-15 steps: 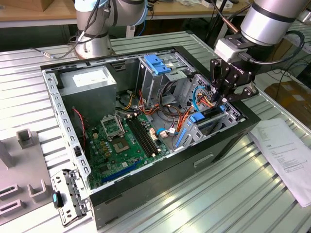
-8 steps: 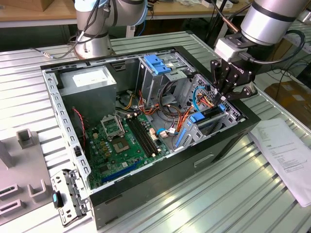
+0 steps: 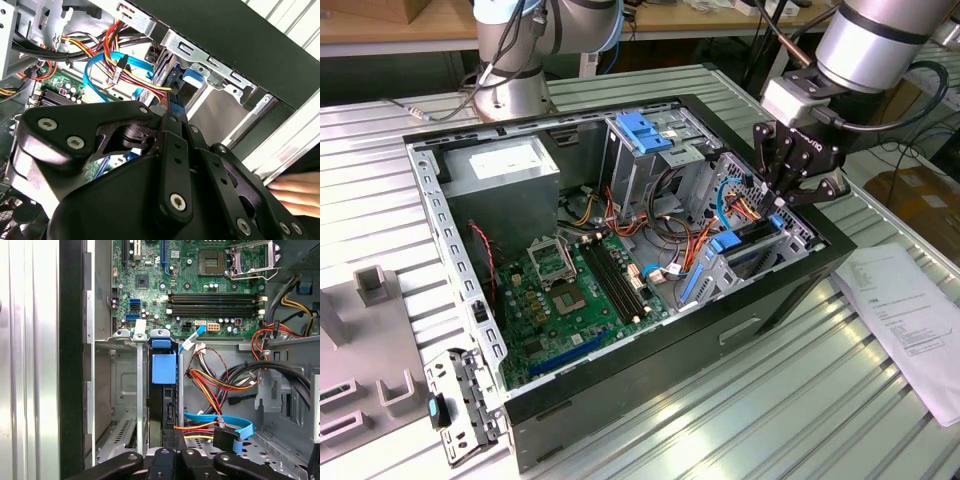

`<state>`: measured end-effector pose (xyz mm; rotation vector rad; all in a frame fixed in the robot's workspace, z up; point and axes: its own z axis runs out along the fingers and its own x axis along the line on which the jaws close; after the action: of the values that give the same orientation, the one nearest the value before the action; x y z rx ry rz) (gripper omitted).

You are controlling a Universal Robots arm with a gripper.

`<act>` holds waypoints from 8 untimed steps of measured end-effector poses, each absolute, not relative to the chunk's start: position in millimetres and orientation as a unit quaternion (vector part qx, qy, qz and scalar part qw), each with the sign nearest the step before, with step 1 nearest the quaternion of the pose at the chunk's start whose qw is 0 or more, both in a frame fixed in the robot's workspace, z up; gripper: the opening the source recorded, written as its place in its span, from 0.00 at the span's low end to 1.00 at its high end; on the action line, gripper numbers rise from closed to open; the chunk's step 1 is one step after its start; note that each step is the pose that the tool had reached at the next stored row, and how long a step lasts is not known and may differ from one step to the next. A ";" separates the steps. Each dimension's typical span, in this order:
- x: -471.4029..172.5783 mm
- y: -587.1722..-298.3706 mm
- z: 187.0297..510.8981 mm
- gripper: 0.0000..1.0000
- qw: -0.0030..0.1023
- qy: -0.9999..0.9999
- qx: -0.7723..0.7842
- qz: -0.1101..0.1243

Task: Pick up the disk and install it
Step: 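Insert the second disk wire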

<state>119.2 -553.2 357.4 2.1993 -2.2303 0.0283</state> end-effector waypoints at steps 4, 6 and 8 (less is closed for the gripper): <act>118.0 -553.1 357.8 0.11 0.005 -0.712 0.702 0.009; 114.0 -552.7 361.6 0.11 0.005 -0.712 0.702 0.009; 114.0 -548.4 374.8 0.11 0.005 -0.712 0.702 0.009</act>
<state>114.0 -548.4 374.8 2.1988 -2.2294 0.0268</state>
